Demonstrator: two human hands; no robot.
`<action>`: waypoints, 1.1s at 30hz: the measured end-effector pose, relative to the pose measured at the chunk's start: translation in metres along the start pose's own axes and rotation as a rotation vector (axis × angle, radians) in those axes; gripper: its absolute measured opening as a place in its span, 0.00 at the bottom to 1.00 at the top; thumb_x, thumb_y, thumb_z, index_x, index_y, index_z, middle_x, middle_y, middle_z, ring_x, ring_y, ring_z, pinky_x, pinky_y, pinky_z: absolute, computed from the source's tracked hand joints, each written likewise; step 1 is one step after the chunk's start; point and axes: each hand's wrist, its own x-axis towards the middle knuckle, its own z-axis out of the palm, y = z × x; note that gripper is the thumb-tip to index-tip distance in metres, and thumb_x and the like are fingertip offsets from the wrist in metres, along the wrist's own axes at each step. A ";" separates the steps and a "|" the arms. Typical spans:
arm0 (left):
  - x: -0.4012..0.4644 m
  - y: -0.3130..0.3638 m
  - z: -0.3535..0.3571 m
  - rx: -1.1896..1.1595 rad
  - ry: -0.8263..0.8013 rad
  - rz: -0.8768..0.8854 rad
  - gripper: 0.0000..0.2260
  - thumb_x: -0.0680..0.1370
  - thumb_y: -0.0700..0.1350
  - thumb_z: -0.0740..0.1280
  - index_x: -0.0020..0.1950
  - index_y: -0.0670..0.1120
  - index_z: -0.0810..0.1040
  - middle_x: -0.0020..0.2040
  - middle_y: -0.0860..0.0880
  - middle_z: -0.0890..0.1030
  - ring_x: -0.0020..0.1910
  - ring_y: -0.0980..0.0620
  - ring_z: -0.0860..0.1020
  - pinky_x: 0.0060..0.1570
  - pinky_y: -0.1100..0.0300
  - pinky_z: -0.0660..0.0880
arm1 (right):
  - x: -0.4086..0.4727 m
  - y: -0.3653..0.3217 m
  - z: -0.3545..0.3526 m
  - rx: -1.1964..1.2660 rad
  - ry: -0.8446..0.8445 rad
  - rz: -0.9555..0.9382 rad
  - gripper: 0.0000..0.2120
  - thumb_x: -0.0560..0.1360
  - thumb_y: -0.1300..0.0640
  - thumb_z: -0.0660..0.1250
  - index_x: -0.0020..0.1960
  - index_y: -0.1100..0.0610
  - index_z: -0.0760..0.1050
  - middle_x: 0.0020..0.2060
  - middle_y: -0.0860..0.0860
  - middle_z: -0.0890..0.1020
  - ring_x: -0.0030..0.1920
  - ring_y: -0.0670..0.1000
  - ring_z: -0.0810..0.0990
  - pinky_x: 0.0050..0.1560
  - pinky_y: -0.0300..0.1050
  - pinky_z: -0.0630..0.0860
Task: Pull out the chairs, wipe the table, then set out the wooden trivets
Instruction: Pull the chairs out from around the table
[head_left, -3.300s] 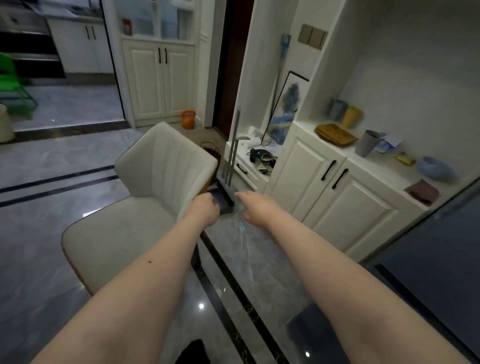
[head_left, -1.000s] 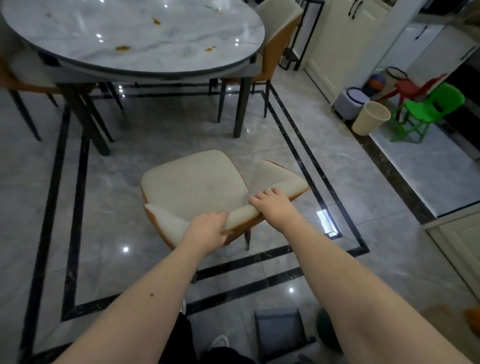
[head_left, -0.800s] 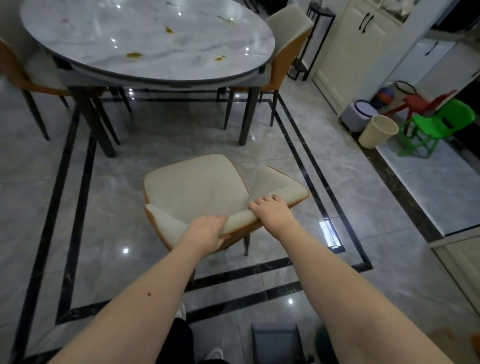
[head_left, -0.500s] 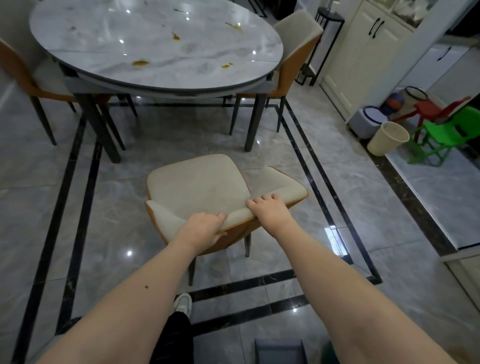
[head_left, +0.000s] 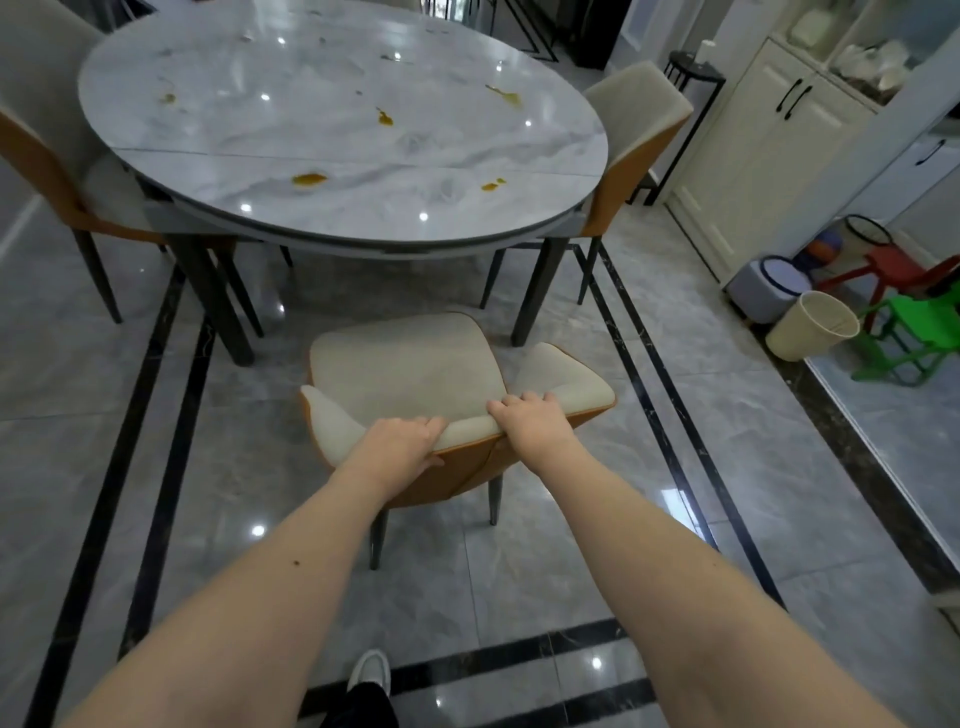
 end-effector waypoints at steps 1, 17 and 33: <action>0.011 -0.007 -0.003 -0.008 -0.002 0.007 0.18 0.79 0.55 0.60 0.66 0.47 0.66 0.61 0.47 0.77 0.57 0.45 0.78 0.50 0.53 0.73 | 0.013 0.002 -0.005 -0.005 -0.017 0.010 0.20 0.76 0.61 0.65 0.66 0.53 0.65 0.61 0.54 0.74 0.63 0.58 0.71 0.63 0.57 0.67; 0.142 -0.148 -0.033 -0.041 0.017 -0.127 0.20 0.77 0.56 0.63 0.67 0.54 0.65 0.61 0.52 0.75 0.57 0.50 0.77 0.49 0.55 0.73 | 0.193 0.016 -0.071 0.091 0.025 -0.100 0.20 0.76 0.56 0.64 0.66 0.52 0.63 0.61 0.54 0.74 0.62 0.59 0.71 0.62 0.60 0.67; 0.211 -0.189 -0.056 -0.038 -0.047 -0.356 0.18 0.77 0.50 0.65 0.65 0.53 0.66 0.59 0.50 0.75 0.58 0.47 0.75 0.55 0.53 0.70 | 0.274 0.029 -0.093 0.135 0.091 -0.142 0.22 0.77 0.51 0.65 0.68 0.53 0.62 0.61 0.55 0.75 0.62 0.59 0.72 0.62 0.58 0.67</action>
